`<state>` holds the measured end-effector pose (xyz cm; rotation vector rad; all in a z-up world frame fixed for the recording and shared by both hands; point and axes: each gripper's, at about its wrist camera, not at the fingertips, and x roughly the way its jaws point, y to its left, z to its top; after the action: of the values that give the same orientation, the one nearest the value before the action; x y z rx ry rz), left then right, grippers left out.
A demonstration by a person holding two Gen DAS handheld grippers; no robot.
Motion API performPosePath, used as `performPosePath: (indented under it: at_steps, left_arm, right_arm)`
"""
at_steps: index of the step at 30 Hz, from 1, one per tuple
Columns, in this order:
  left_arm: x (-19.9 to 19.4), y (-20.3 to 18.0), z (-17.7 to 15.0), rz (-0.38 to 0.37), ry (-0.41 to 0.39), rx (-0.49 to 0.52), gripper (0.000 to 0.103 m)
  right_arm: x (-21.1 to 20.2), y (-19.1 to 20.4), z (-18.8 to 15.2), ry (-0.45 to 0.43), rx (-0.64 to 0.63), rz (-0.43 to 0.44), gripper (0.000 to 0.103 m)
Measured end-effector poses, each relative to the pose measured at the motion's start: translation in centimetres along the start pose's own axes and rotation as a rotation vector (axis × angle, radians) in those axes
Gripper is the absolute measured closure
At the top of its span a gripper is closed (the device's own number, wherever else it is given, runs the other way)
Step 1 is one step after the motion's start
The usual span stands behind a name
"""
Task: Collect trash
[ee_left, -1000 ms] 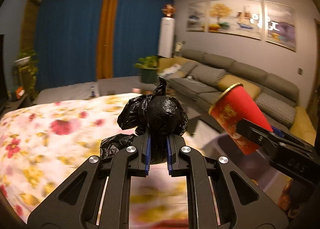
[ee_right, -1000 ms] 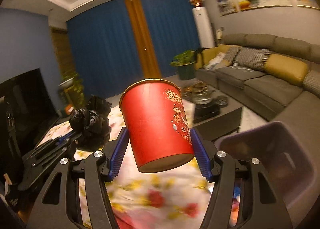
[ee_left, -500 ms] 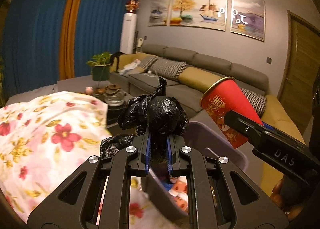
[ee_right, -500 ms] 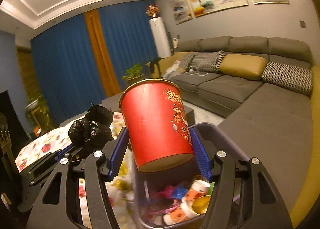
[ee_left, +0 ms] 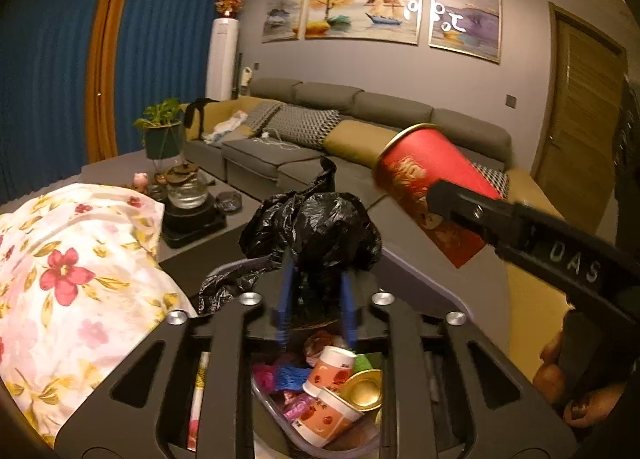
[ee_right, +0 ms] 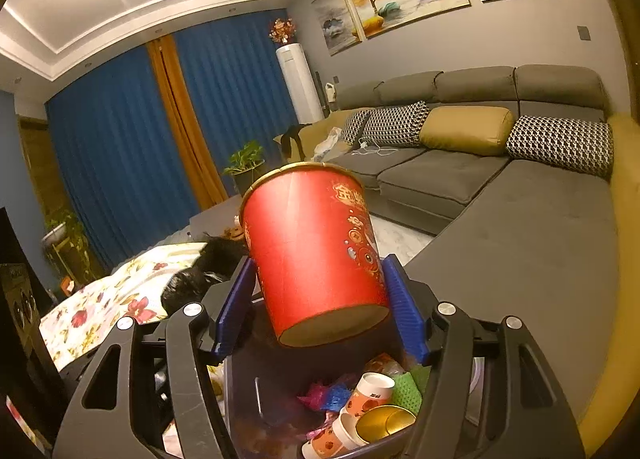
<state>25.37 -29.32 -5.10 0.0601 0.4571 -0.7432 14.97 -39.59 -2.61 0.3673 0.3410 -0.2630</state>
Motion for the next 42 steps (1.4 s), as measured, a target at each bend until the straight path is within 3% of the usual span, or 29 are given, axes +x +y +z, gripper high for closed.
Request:
performPosePath:
  at_steps: [3, 8, 12, 18, 29, 42]
  left_arm:
    - [0.3, 0.3, -0.4, 0.005, 0.018, 0.011, 0.048]
    - [0.0, 0.6, -1.0, 0.042, 0.032, 0.002, 0.037]
    - [-1.2, 1.5, -1.2, 0.092, 0.034, -0.022, 0.029]
    - [-4.5, 2.8, -1.7, 0.175, 0.026, -0.067, 0.022]
    - [-14.2, 3.8, -3.1, 0.355, -0.024, -0.094, 0.010]
    - [-24.6, 4.0, -5.8, 0.496, -0.078, -0.129, 0.008]
  right_arm:
    - [-0.1, -0.6, -0.1, -0.003, 0.022, -0.004, 0.026]
    - [-0.5, -1.1, -0.4, 0.001, 0.032, -0.028, 0.025]
    - [-1.6, 0.0, -1.0, -0.016, -0.024, -0.064, 0.016]
    - [-3.1, 2.0, -1.9, -0.011, -0.093, -0.078, 0.006]
    - [-7.3, 7.4, -3.8, -0.011, -0.179, -0.031, 0.006]
    - [-14.1, 12.6, -8.4, -0.019, -0.267, 0.006, 0.006]
